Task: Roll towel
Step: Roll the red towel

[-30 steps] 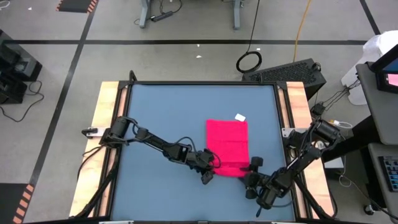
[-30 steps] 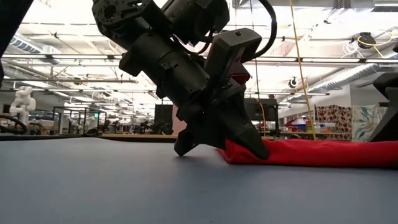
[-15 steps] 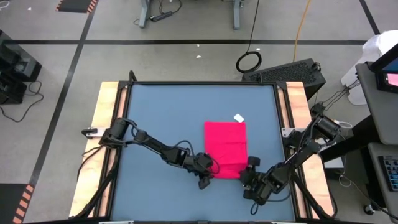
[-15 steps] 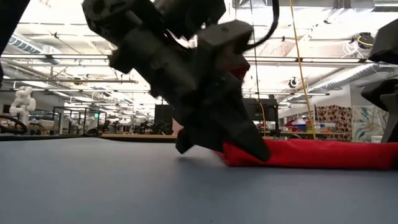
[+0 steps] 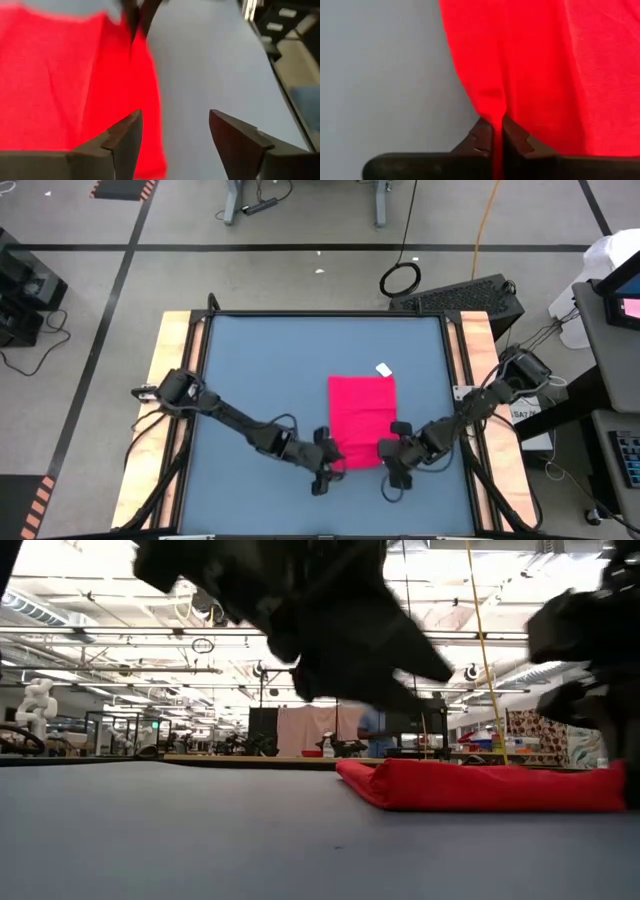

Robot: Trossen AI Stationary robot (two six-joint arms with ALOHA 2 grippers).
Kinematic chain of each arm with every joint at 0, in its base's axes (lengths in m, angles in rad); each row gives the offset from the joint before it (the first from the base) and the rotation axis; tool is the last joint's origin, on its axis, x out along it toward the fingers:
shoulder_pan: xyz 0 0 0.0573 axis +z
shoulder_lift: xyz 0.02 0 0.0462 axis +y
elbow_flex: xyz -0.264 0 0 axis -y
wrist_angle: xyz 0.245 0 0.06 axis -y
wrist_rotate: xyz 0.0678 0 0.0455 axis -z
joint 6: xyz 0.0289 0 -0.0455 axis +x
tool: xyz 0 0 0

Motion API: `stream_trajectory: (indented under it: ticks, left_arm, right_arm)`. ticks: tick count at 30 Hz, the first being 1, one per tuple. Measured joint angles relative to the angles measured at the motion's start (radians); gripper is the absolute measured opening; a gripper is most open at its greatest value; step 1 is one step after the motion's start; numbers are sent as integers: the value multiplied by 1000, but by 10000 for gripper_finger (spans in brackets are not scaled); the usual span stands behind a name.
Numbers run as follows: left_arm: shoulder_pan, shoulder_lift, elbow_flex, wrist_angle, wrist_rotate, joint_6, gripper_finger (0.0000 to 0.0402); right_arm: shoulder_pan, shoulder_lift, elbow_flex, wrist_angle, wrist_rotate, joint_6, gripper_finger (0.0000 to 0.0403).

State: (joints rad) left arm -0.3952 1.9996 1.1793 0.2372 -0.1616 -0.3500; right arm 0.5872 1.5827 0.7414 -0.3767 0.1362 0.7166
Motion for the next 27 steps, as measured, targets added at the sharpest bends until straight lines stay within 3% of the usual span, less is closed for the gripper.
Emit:
stream_trajectory:
  ticks: [4, 13, 23, 27]
  left_arm:
    - [-50, 32, 2, 101, -155, 69, 235]
    - [-101, 127, 2, 138, -353, 127, 235]
    - [-91, 144, 2, 134, -342, 209, 235]
    - [-64, 143, 3, 81, -268, 187, 229]
  right_arm:
    - [-80, -1, 0, 11, -77, -49, 9]
    - [-150, -2, 0, 18, -151, -99, 13]
    - [-155, -3, 1, 22, -169, -123, 13]
    - [-155, -3, 1, 22, -169, -123, 13]
